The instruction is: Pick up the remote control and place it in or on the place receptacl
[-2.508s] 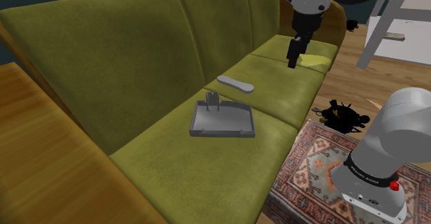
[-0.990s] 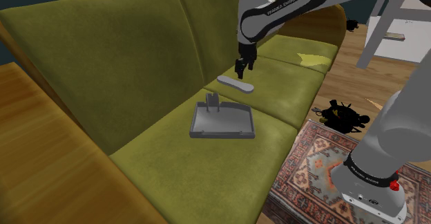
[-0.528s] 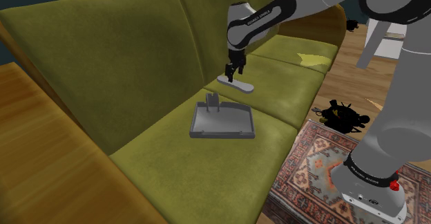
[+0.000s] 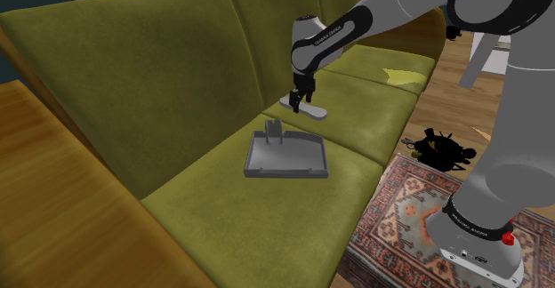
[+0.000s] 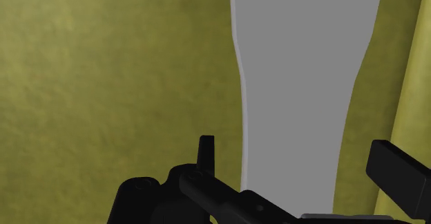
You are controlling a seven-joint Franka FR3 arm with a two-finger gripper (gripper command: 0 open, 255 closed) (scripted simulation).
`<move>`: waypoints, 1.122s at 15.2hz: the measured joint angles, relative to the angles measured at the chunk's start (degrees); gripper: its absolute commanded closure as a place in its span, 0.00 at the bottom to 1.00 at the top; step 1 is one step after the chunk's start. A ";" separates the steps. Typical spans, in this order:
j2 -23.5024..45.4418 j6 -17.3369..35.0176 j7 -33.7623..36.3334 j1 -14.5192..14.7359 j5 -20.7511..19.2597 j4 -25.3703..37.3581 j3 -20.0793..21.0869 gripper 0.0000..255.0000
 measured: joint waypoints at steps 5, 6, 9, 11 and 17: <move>0.10 0.27 0.00 0.00 0.00 -0.14 0.00 0.00; 0.10 0.27 0.00 0.00 0.00 -0.14 0.00 1.00; 0.09 0.27 0.01 0.00 0.00 -0.16 0.00 1.00; 0.10 0.27 0.01 0.00 0.00 -0.17 0.00 1.00; -0.13 0.02 -0.01 -0.01 0.00 -0.15 0.00 1.00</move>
